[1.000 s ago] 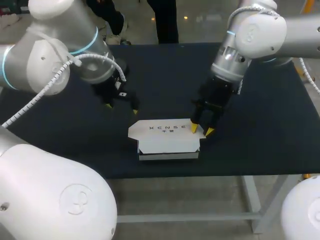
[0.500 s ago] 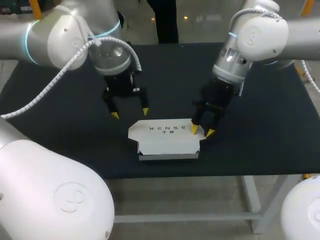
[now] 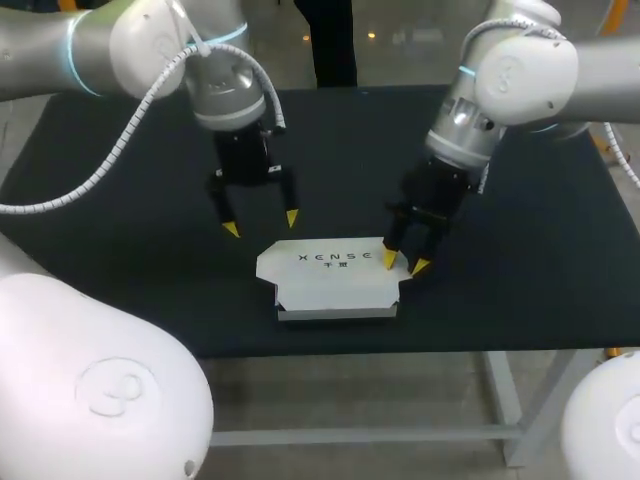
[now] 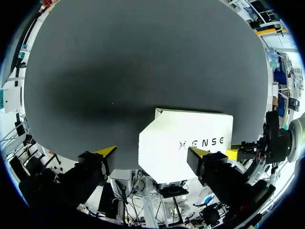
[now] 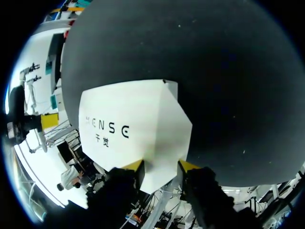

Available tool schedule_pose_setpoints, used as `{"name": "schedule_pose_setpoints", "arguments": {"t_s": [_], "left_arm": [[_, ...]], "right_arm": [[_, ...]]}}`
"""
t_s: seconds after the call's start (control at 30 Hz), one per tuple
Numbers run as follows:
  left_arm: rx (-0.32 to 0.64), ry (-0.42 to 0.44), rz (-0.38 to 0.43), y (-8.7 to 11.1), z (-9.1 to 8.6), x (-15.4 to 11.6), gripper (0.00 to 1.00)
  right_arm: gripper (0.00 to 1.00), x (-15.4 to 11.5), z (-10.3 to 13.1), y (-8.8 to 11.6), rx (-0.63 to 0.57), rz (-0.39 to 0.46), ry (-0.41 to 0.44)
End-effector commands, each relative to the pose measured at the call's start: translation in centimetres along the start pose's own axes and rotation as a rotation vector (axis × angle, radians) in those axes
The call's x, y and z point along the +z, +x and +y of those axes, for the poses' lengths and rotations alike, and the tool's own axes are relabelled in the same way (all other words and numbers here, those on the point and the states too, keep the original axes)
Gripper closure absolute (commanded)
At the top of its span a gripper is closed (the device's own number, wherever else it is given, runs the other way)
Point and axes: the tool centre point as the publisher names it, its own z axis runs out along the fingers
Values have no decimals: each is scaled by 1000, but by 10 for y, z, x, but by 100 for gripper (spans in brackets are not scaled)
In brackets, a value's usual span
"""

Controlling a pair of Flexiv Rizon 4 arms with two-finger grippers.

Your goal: Assemble the packaging by folding the flat box into shape, placing the metal phone stand inside, and closing the box properly

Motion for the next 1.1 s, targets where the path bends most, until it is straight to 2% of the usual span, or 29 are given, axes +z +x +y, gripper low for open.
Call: {"name": "schedule_pose_setpoints", "arguments": {"t_s": [0.03,0.13,0.17,0.27,0.37,0.77,1.1], "left_arm": [[37,-12,21,4,0,6,0],[33,-3,32,5,9,12,0],[25,1,38,5,12,14,9],[23,8,42,5,21,19,47],[18,5,51,5,26,23,56],[-8,5,53,6,39,45,55],[-16,73,59,6,45,61,54]], "right_arm": [[51,1,-2,-1,1,5,-5],[51,0,-2,-2,3,8,-6],[51,0,-2,-3,4,10,-6],[51,1,-2,-4,6,12,-6],[52,1,-2,-5,7,17,-6],[52,7,-1,-7,17,26,-12],[52,11,-1,-8,19,45,-20]]}}
